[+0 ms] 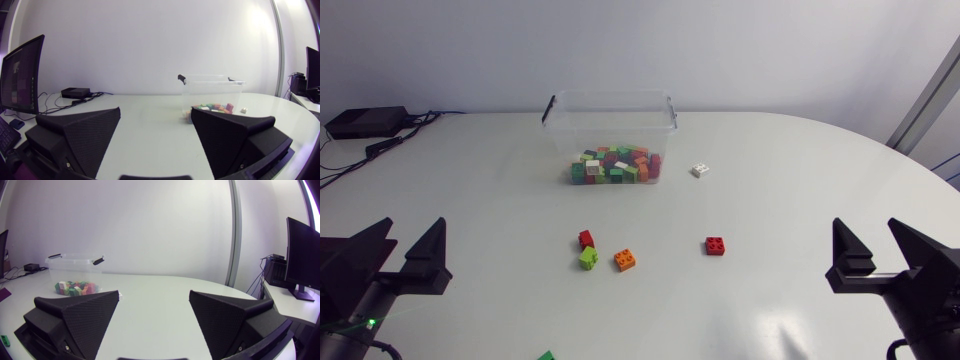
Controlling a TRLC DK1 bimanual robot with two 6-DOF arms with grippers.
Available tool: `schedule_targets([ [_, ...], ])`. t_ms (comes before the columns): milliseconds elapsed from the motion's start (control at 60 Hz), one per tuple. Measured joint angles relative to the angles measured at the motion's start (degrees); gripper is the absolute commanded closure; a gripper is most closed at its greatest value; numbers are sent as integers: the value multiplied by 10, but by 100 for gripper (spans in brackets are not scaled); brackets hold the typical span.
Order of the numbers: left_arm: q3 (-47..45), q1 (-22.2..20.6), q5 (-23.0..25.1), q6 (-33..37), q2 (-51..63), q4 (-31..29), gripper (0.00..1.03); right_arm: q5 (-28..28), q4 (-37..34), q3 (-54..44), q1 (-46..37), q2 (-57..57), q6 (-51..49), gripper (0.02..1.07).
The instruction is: Place the duplo bricks in the container
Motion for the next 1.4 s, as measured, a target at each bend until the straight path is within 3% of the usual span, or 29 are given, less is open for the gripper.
schedule_targets([
  [350, 0, -1, 0, 0, 0, 0, 6, 0, 0, 0, 0, 0, 0, 6],
  [750, 47, -60, 0, 0, 32, -16, 6, 0, 7, 5, 0, 20, 0, 6],
  [1067, 170, -77, 2, 0, 233, -17, 9, -4, 3, 174, 3, 276, 1, 6],
  [1267, 274, -91, 24, 17, 400, -79, 16, -2, -39, 256, 16, 397, 35, 6],
  [1400, 342, -117, 33, 68, 499, -140, 19, -2, -98, 314, 21, 476, 62, 6],
])
